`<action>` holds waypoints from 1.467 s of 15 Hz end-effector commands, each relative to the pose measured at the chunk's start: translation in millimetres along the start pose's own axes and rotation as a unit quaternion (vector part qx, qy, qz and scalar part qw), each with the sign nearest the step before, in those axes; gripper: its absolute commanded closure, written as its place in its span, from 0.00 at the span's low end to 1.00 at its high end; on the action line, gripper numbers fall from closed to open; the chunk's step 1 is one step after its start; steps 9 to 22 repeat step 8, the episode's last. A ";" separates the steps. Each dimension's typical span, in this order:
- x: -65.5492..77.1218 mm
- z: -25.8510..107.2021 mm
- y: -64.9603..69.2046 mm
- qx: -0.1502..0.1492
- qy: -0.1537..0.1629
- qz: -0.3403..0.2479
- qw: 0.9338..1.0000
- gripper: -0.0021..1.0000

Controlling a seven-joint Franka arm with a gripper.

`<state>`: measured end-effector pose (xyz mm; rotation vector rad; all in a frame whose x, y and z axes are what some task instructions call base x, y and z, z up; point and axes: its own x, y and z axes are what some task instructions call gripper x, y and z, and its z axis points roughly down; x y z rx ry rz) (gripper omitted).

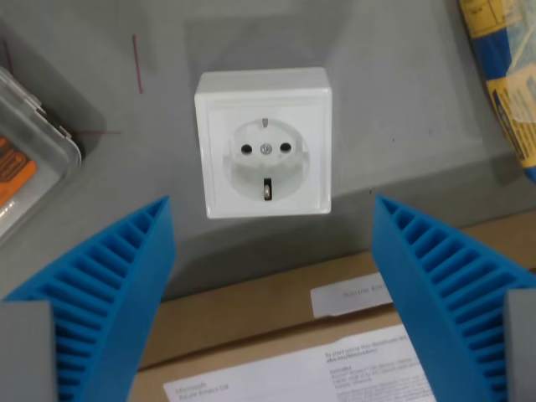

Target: Move above the white socket

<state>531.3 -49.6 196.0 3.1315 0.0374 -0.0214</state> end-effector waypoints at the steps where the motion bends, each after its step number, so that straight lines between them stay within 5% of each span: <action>1: 11.3 3.5 -1.3 0.015 -0.008 0.004 1.000 0.00; 22: 15.1 10.0 -0.9 0.015 -0.004 0.004 1.000 0.00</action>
